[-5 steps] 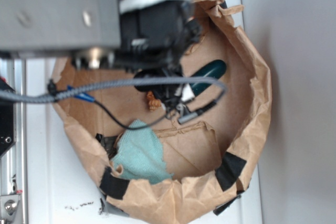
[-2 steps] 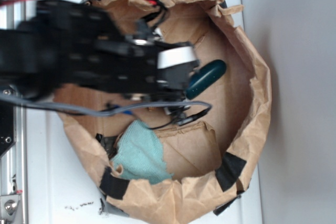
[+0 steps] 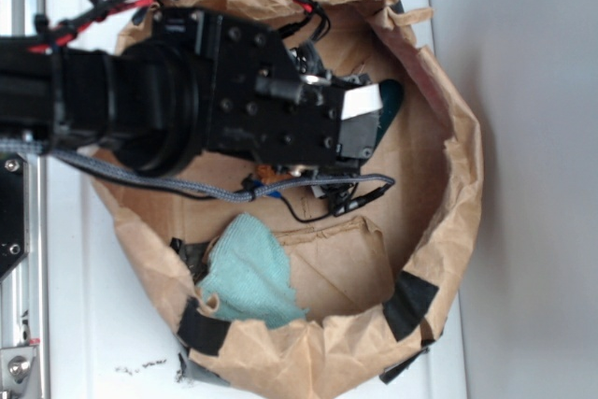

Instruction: Grab the shell.

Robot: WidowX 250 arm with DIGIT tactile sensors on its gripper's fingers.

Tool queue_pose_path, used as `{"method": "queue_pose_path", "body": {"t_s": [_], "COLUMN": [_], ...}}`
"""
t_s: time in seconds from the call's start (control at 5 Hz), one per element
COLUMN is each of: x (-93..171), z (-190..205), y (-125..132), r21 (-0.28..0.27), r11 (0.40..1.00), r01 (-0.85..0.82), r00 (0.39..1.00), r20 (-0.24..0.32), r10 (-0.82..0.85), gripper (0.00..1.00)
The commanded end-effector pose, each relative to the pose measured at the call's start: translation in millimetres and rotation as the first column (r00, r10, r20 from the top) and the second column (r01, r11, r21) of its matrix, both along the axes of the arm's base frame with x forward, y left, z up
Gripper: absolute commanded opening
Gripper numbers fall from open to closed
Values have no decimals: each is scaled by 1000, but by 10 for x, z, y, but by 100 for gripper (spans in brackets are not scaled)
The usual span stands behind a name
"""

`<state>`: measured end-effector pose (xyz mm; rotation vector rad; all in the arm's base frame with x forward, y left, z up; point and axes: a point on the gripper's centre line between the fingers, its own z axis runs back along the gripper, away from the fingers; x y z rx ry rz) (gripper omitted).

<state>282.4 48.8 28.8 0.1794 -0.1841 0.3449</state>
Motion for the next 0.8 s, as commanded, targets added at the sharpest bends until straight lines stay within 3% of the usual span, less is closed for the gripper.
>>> {"method": "queue_pose_path", "body": {"t_s": [0.0, 0.6], "x": [-59, 23], "z": [289, 545], "y": [129, 141], "r21": [-4, -65], "r11": [1000, 994], "r01": [-26, -87], "r00": [992, 974], "r20": [122, 203], "r10": [26, 99], "gripper": [0, 0]}}
